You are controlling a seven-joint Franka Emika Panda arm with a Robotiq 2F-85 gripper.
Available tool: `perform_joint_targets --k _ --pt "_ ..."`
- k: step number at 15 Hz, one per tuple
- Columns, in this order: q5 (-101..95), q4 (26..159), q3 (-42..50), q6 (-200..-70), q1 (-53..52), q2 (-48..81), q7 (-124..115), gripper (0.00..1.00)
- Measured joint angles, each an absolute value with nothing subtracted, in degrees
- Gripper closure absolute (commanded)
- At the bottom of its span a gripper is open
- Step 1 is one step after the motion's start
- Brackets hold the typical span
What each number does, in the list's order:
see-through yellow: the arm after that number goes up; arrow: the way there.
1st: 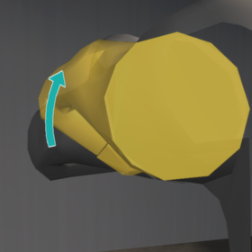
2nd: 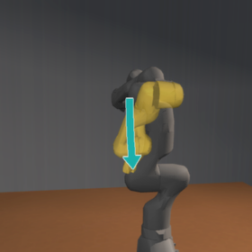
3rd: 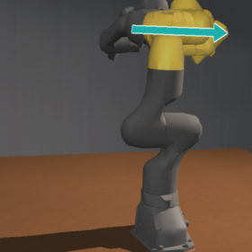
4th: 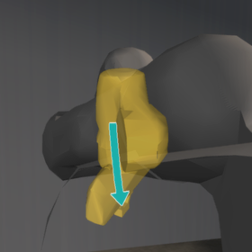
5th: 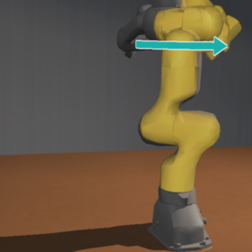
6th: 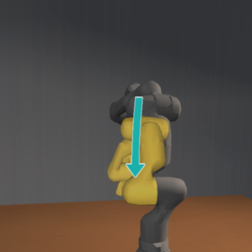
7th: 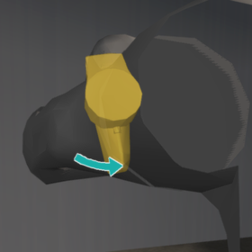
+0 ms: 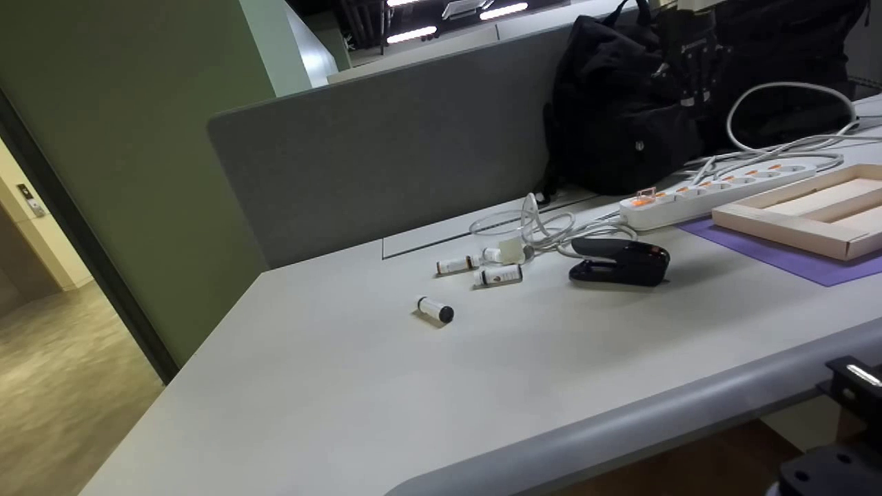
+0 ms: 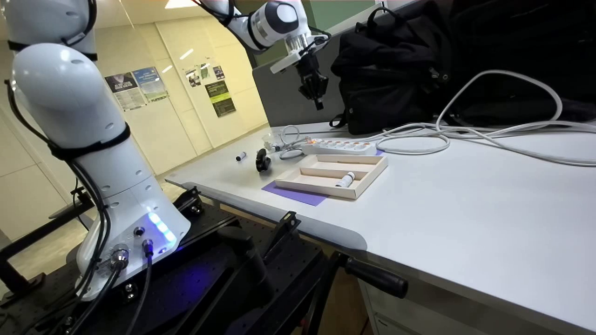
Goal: Turn on the second switch from the left on the extension cable
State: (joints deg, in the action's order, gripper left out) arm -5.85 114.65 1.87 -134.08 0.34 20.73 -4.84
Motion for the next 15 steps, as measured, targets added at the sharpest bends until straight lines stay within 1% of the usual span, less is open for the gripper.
perform_joint_targets --k 8,15 --pt "-5.73 111.85 1.86 -142.86 -3.58 30.83 -7.58 1.00" --pt "-5.09 104.91 1.95 -143.93 -3.75 38.35 -7.58 1.00"
